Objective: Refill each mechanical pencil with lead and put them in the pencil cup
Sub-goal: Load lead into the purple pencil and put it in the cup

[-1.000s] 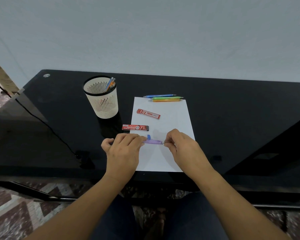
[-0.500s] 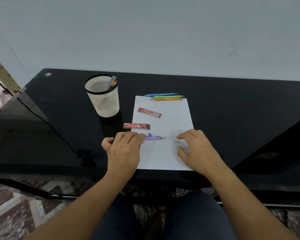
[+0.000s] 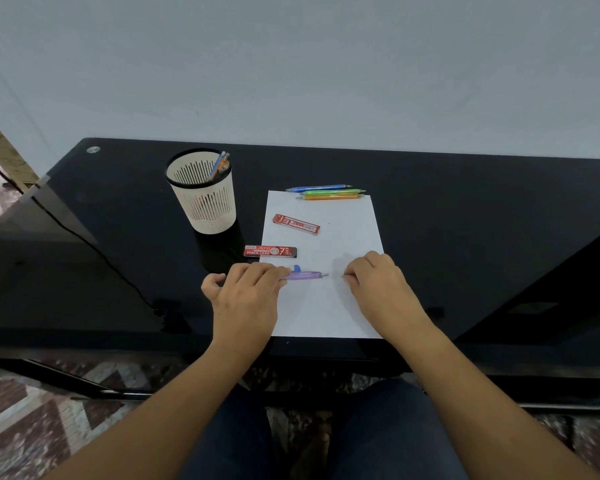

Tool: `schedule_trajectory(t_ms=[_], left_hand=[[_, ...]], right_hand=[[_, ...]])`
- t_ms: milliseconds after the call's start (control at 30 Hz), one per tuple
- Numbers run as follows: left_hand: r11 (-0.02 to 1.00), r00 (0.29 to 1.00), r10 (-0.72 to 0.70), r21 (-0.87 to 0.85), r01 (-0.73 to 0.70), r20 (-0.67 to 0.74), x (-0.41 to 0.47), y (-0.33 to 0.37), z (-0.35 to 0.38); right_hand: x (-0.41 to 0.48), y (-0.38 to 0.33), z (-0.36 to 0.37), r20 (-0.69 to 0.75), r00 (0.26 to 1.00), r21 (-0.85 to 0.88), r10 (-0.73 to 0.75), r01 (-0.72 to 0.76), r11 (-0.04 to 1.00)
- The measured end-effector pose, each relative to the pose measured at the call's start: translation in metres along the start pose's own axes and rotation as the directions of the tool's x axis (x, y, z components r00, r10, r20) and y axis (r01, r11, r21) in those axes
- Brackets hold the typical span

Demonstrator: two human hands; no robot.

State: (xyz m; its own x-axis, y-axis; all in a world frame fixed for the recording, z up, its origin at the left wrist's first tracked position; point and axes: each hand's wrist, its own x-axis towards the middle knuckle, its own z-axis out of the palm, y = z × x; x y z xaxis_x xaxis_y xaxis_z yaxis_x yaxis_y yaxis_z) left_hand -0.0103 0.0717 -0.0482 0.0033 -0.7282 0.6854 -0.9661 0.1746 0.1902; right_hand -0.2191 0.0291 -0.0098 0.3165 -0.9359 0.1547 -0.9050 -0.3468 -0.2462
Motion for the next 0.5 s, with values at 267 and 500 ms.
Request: schedule_trajectory(t_ms=[267,500], left_hand=[[1.000,0.999,0.015,-0.014,-0.014,0.029,0.0000,-0.0007,0.0012],[1.000,0.999,0.030,-0.006,-0.030,0.017,0.0000,-0.0023,0.0016]], right_hand=[[0.0000,-0.0049,0.0030,-0.149,0.981,0.058,-0.124,0.133,0.989],[0.0006,-0.0052,0.0032,-0.140,0.979,0.047,-0.146,0.154,0.987]])
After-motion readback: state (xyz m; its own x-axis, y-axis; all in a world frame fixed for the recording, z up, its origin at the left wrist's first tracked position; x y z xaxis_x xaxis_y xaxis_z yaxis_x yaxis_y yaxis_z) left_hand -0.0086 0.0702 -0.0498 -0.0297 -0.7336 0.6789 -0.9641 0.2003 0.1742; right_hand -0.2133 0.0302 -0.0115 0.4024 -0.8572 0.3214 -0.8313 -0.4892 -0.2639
